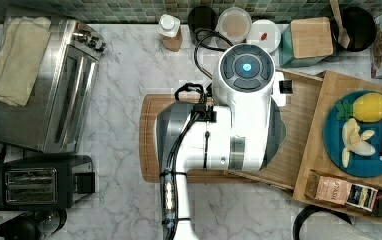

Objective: Close the drawer.

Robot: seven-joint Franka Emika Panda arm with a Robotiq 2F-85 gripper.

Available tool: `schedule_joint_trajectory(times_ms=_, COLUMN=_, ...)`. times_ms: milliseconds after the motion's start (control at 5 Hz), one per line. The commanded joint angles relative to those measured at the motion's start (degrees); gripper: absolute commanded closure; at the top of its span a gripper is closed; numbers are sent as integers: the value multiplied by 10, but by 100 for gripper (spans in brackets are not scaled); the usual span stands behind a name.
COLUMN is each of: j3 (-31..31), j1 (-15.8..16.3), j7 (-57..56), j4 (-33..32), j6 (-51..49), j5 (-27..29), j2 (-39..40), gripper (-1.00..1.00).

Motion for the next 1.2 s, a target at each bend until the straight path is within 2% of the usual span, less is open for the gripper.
schedule_joint_trajectory(times_ms=200, j3=-2, j1=-2, j7=0, j4=0, j6=0, j5=-3, j2=1, gripper=100)
schedule_joint_trajectory(times_ms=400, j3=0, j1=-3, j7=-54, j4=-32, j6=54, j5=1, j2=5, gripper=100)
schedule_joint_trajectory(times_ms=600, j3=7, j1=2, j7=-60, j4=-18, j6=49, j5=18, j2=30, gripper=100)
schedule_joint_trajectory(times_ms=800, j3=22, j1=20, j7=-46, j4=-68, j6=124, j5=-17, j2=13, gripper=100)
schedule_joint_trajectory(times_ms=1000, j3=29, j1=27, j7=-57, j4=-64, j6=138, j5=13, j2=24, gripper=100)
schedule_joint_trajectory(times_ms=1200, j3=39, j1=31, j7=-55, j4=-64, j6=160, j5=9, j2=39, gripper=100)
